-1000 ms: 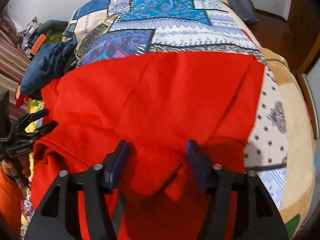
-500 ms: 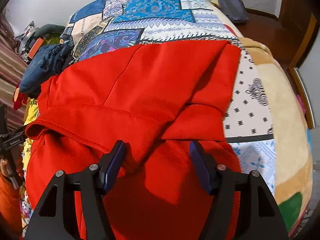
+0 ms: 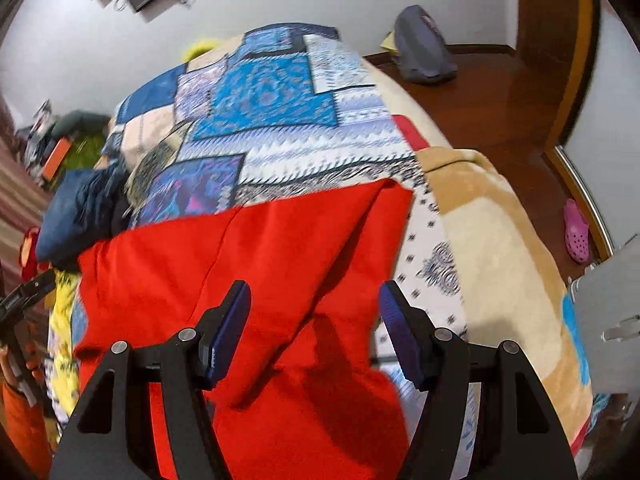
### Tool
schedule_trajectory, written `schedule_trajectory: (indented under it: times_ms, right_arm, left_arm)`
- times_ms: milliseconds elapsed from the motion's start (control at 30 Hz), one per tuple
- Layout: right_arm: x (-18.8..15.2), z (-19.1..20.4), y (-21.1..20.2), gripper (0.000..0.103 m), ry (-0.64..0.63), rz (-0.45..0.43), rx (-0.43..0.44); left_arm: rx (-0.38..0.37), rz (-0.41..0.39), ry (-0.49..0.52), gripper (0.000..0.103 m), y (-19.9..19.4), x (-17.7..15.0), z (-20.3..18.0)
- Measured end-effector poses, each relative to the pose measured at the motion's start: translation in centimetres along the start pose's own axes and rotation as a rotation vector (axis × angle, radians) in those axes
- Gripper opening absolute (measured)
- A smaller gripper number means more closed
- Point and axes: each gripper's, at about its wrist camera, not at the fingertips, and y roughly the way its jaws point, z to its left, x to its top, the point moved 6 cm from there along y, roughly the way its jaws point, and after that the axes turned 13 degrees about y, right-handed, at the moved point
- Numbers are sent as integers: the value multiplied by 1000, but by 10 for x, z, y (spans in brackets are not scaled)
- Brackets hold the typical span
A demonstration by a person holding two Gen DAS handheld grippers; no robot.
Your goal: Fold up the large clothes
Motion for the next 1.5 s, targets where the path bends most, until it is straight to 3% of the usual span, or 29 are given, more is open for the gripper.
schedule_trajectory:
  times_ms: [233,433,500,600,667,733,767,833,1167,1367,1500]
  right_arm:
    - [11,-23,44,63,126,85,1]
    - [5,-34,75,63,184,163,26]
    - [7,-33,77,63,175,150,40]
    - [11,-29,79,62,162,134,62]
    - [14,-26,81,48,152,117,74]
    - [17,-23,84,24,132,111,59]
    - [19,-21,83,21,124,104,66]
    - [24,-17,78,13,117,81,91]
    - [86,24,42,11,6,-77,116]
    - [126,43,60,11,-23,-133,58]
    - [142,44,79,11,-21,-130,26]
  left_arm:
    - [-70,58,-176,92,57,8,22]
    - [-132,143,-286,92,102,-23,42]
    - [-175,138,-317,86,107,-31,45]
    - [-259,108,-331,67,106,-33,44]
    - [-276,87,-293,45,100,-28,37]
    - [-252,79,-238,30,93,-22,30]
    - [-238,73,-198,20,88,-16,23]
    - [-210,60,-160,18,80,-6,16]
    - [-171,-50,-39,16,59,84,-15]
    - [-85,-71,57,16,82,143,-32]
    - [-39,-46,64,16,113,161,-28]
